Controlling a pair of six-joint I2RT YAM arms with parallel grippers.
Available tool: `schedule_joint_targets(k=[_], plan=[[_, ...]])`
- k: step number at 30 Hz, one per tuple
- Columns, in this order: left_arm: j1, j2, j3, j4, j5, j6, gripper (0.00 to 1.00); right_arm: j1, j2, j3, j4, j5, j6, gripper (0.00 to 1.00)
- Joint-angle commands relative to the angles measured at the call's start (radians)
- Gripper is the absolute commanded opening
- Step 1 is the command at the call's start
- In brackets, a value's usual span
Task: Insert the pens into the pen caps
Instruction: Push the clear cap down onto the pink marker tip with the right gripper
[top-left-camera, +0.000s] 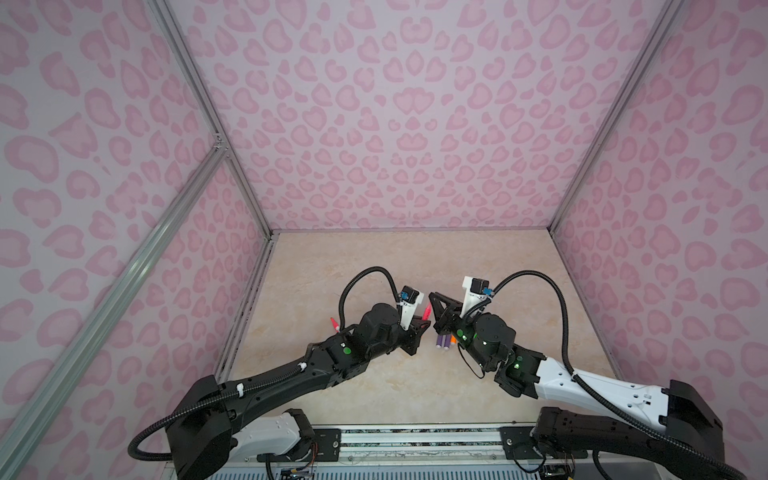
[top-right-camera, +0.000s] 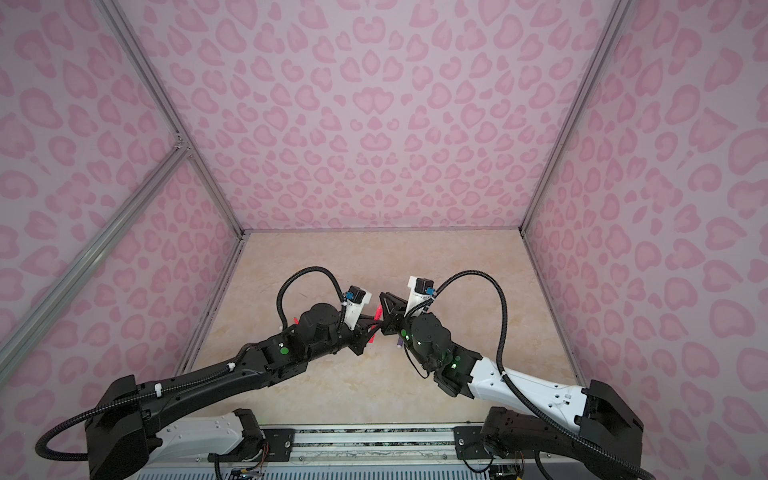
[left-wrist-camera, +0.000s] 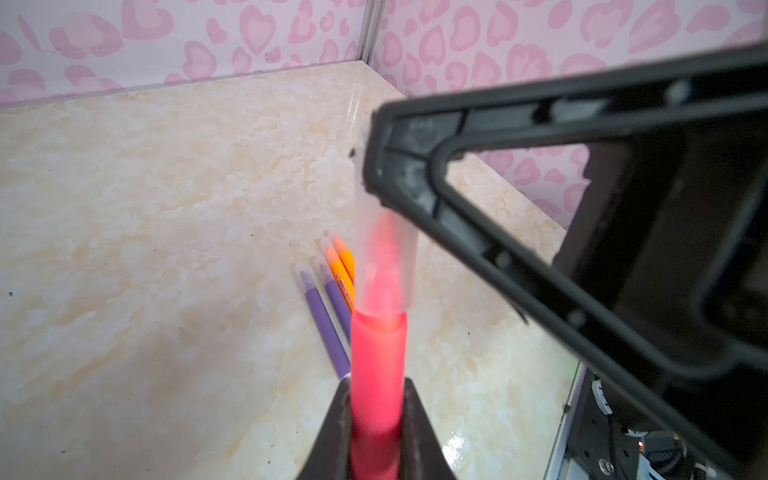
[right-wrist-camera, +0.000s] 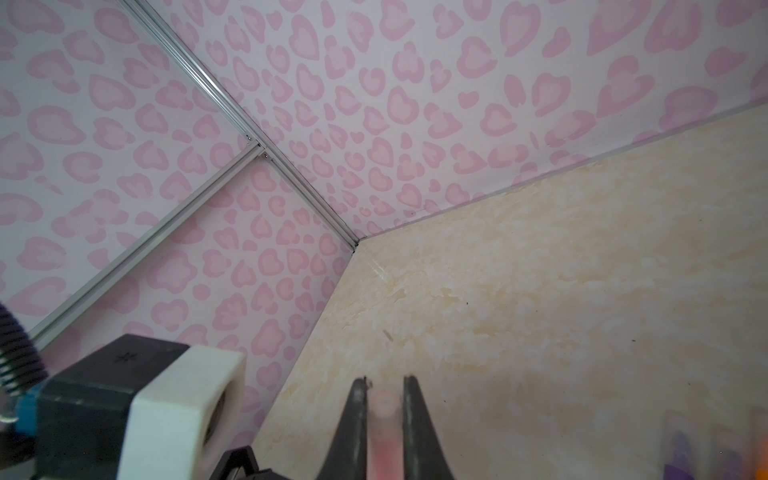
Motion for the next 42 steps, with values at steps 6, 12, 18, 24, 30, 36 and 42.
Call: schedule_joint_targets(k=[6,12,18,24,30,36,42], plan=[[0.036,-0.032,-0.003,0.092,-0.054,-0.055,0.03,0.011,-0.064,-0.118,0.092,-0.16,0.001,0.0],[0.076,-0.069,-0.037,0.141,0.046,-0.079,0.04,0.012,-0.08,-0.178,0.21,-0.271,-0.002,0.0],[0.114,-0.102,-0.074,0.23,0.198,-0.112,0.04,0.007,-0.102,-0.227,0.282,-0.341,-0.031,0.0],[0.122,-0.132,-0.087,0.272,0.287,-0.129,0.04,-0.005,-0.111,-0.264,0.372,-0.426,-0.043,0.0],[0.134,-0.137,-0.084,0.283,0.334,-0.147,0.04,-0.015,-0.104,-0.285,0.438,-0.479,-0.034,0.0],[0.134,-0.122,-0.07,0.254,0.328,-0.123,0.04,-0.029,-0.189,-0.242,0.248,-0.321,-0.061,0.35],[0.133,-0.092,-0.051,0.233,0.33,-0.113,0.04,-0.058,-0.215,-0.078,0.029,-0.214,-0.113,0.74]])
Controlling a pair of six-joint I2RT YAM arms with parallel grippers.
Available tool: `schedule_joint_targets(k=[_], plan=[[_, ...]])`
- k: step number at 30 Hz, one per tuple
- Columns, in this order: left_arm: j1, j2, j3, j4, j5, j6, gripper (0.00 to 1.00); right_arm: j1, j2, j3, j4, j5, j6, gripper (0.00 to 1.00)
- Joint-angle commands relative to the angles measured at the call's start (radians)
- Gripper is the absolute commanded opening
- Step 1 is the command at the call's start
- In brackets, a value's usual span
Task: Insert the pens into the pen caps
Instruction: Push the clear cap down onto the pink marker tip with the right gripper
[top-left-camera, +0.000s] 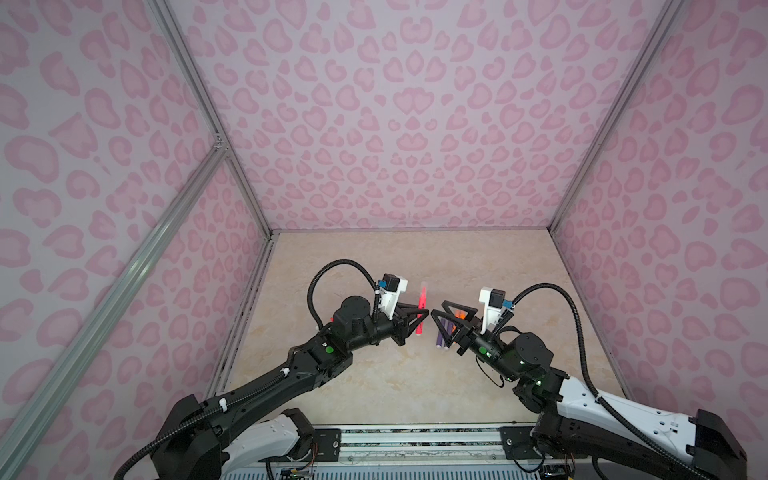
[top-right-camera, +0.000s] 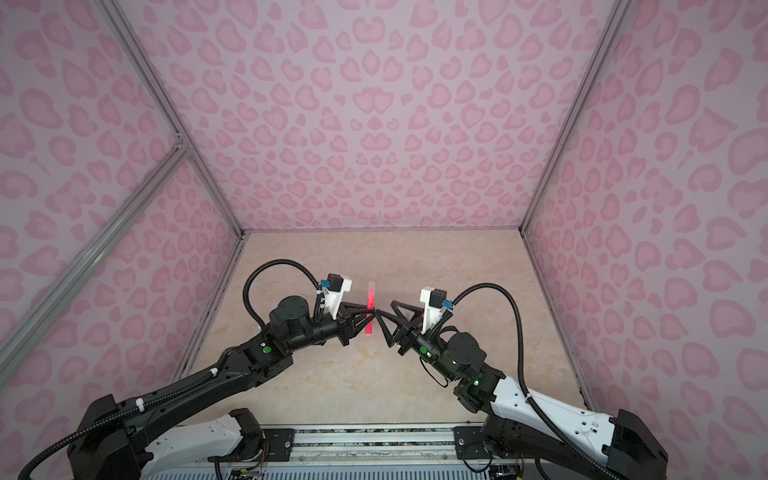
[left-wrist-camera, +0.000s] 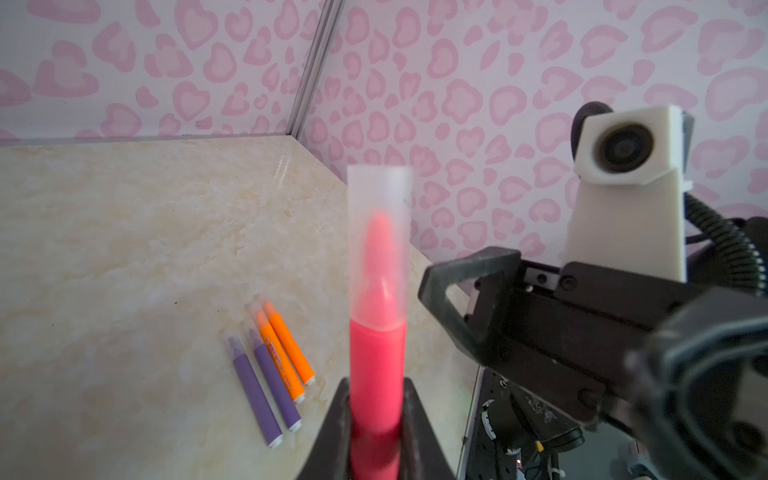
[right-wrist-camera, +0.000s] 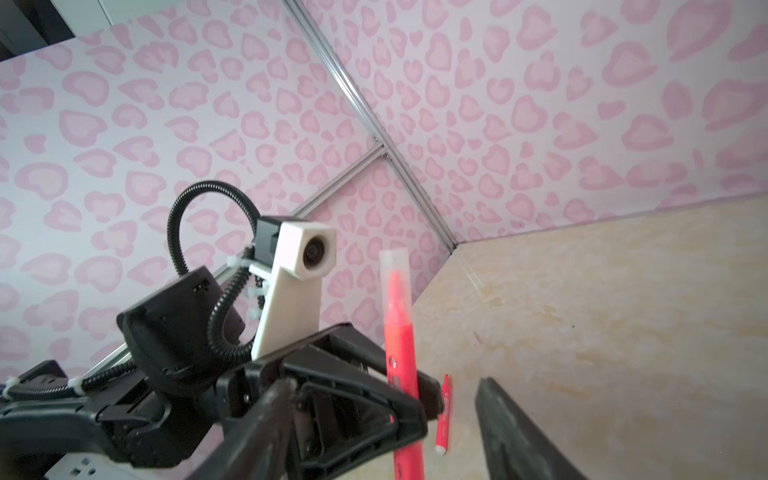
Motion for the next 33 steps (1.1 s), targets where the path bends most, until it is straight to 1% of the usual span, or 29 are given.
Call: schedule_joint_targets(k=[1,4,7,8,11,15,19,26,33], plan=[[-0.001,0.011,0.016,0.013,0.008,0.012,0.04,-0.014,0.032,0.093,-0.162,0.097,-0.021,0.74],[0.0,0.014,0.022,0.001,0.002,0.017,0.04,-0.039,0.112,0.177,-0.211,0.113,0.008,0.74],[-0.001,0.012,0.022,-0.003,-0.004,0.022,0.04,-0.049,0.196,0.258,-0.259,0.128,0.011,0.73],[-0.001,0.012,0.024,-0.007,-0.008,0.022,0.03,-0.053,0.22,0.287,-0.279,0.124,0.008,0.72],[0.0,0.015,0.026,-0.018,-0.022,0.027,0.03,-0.057,0.295,0.365,-0.335,0.085,0.008,0.65],[0.0,0.027,0.036,-0.031,-0.026,0.028,0.04,-0.057,0.352,0.431,-0.37,0.042,-0.01,0.64],[-0.001,0.037,0.037,-0.031,-0.027,0.028,0.04,-0.058,0.373,0.477,-0.422,0.04,-0.017,0.51],[-0.001,0.04,0.039,-0.03,-0.029,0.028,0.04,-0.058,0.375,0.483,-0.441,0.034,-0.018,0.31],[-0.001,0.041,0.038,-0.032,-0.035,0.029,0.04,-0.058,0.371,0.487,-0.457,0.012,-0.013,0.02]])
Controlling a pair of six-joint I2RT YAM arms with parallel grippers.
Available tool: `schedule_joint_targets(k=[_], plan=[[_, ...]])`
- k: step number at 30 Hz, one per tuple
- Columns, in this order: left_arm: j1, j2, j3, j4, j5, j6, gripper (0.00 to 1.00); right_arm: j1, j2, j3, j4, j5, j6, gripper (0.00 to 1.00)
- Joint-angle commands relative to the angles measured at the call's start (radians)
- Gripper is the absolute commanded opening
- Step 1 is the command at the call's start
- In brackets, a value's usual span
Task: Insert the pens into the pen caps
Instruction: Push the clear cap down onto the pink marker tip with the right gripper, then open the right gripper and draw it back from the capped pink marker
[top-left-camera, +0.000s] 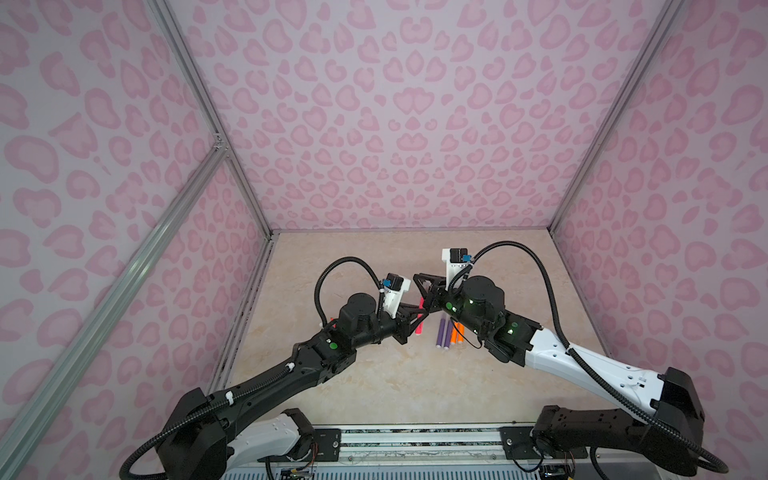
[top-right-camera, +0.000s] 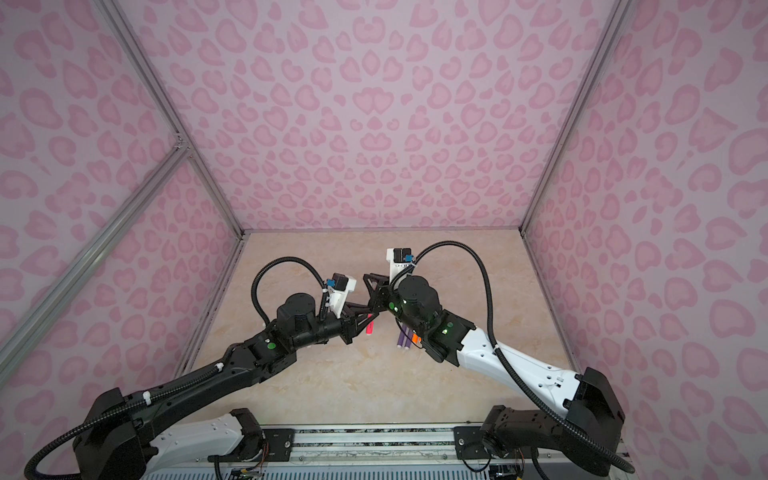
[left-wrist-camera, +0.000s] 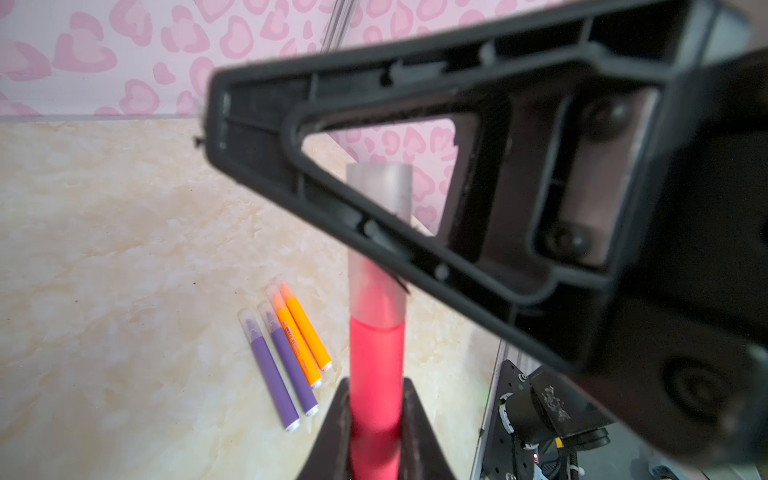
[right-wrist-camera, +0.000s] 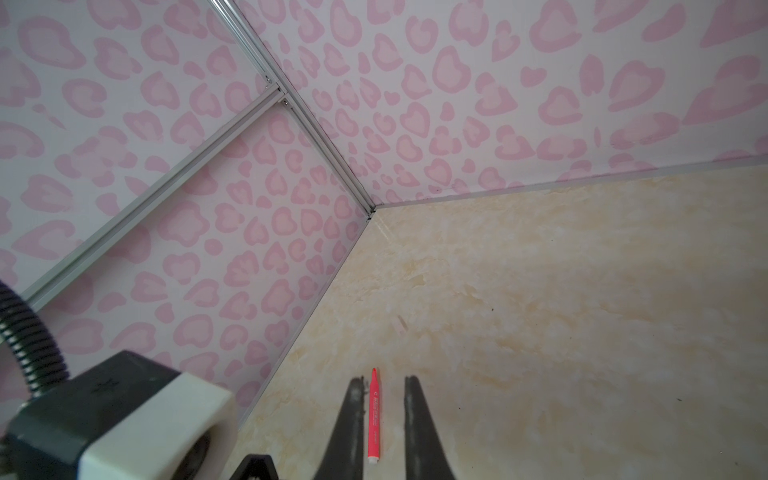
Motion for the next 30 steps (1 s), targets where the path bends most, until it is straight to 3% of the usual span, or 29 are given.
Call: schedule_joint_targets(k=[1,7,15,27,30], plan=[[0.0,0.003,0.012,0.026,-0.007,0.01,0.04,0.003,-0.005,-0.002,-0.001,-0.029,0.008,0.0],[0.001,-0.003,0.002,0.037,-0.029,-0.01,0.04,0.002,-0.028,-0.055,0.033,-0.066,0.022,0.0],[0.041,-0.015,-0.034,0.097,0.01,-0.073,0.04,0.024,-0.048,-0.217,0.233,-0.163,0.067,0.0],[0.081,-0.039,-0.054,0.082,-0.031,-0.094,0.04,0.118,-0.057,-0.336,0.275,-0.119,0.087,0.0],[0.082,-0.048,-0.051,0.05,-0.081,-0.084,0.04,0.14,-0.063,-0.34,0.208,-0.066,0.106,0.0]])
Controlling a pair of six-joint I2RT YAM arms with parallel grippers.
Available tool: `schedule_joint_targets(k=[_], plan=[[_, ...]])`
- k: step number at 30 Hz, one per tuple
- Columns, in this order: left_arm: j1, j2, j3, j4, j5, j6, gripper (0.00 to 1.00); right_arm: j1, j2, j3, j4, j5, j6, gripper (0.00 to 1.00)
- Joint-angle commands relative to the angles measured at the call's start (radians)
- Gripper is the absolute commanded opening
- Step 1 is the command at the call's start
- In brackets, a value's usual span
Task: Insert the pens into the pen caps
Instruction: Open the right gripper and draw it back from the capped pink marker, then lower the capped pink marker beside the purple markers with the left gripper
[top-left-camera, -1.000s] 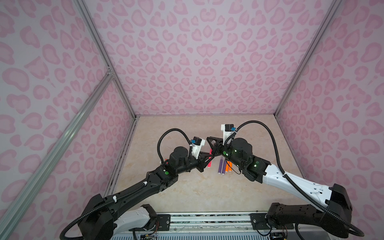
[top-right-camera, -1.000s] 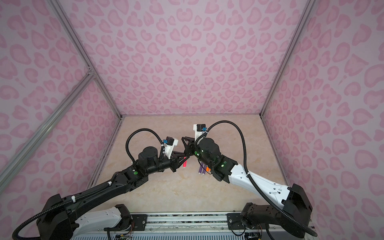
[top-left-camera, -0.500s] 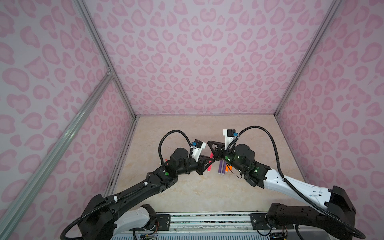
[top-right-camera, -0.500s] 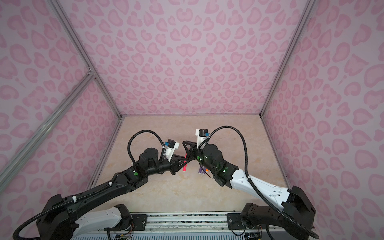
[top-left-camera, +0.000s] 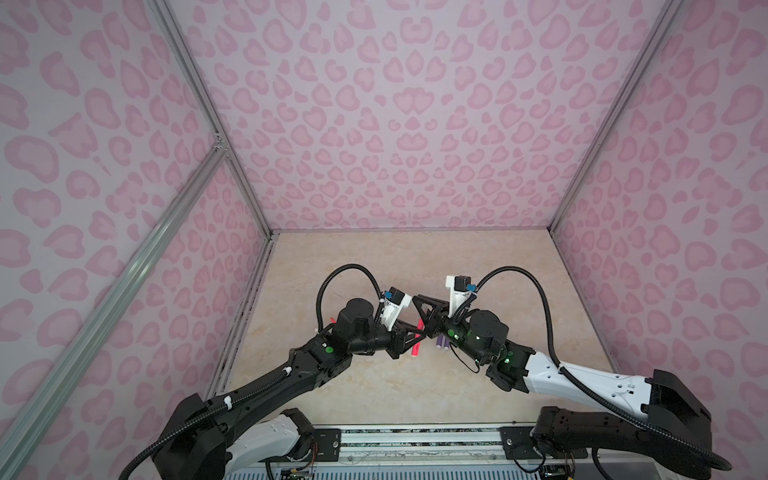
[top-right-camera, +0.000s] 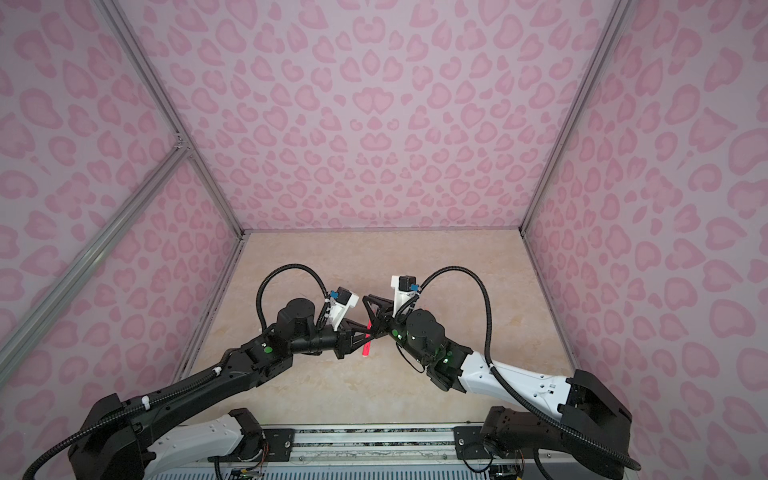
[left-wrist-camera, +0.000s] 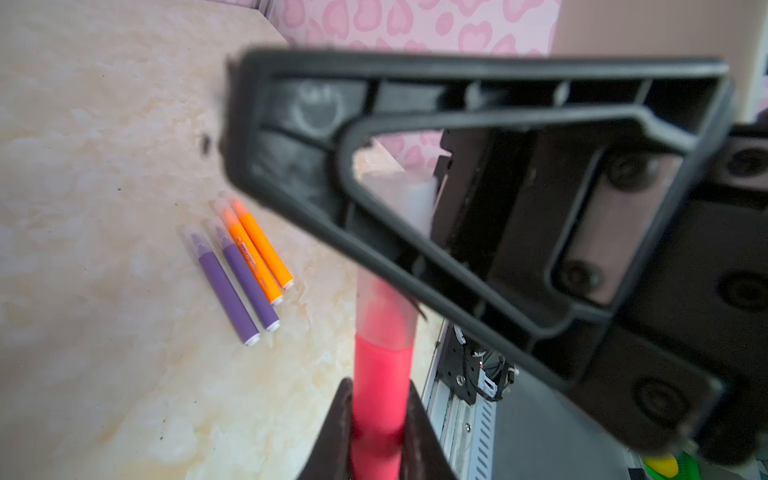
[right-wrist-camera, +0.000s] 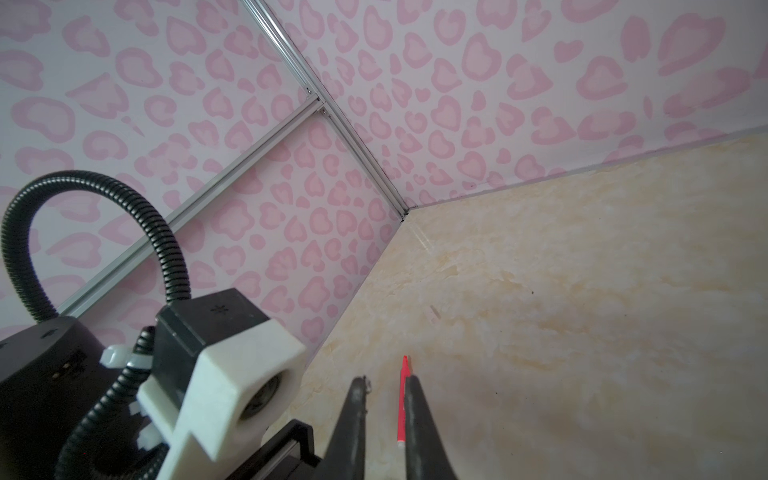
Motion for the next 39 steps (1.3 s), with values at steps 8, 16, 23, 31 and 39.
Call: schedule_joint_targets(k=[8,16,23,31,39], plan=[[0.029,-0.032,0.017,0.09,-0.423,-0.019,0.04,0.109,0.031,-0.003,-0.27,0.016,0.069,0.0],[0.029,-0.046,0.015,0.072,-0.47,-0.012,0.04,0.191,0.114,-0.001,-0.208,0.03,0.113,0.0],[0.029,-0.044,0.011,0.088,-0.446,-0.021,0.04,0.197,0.067,-0.027,-0.197,0.124,0.103,0.0],[0.027,0.011,0.046,0.071,-0.4,-0.016,0.04,0.079,-0.057,-0.035,-0.261,0.267,0.071,0.19],[0.025,0.093,0.093,0.032,-0.4,-0.028,0.04,-0.029,-0.186,0.0,-0.313,0.331,0.009,0.74]])
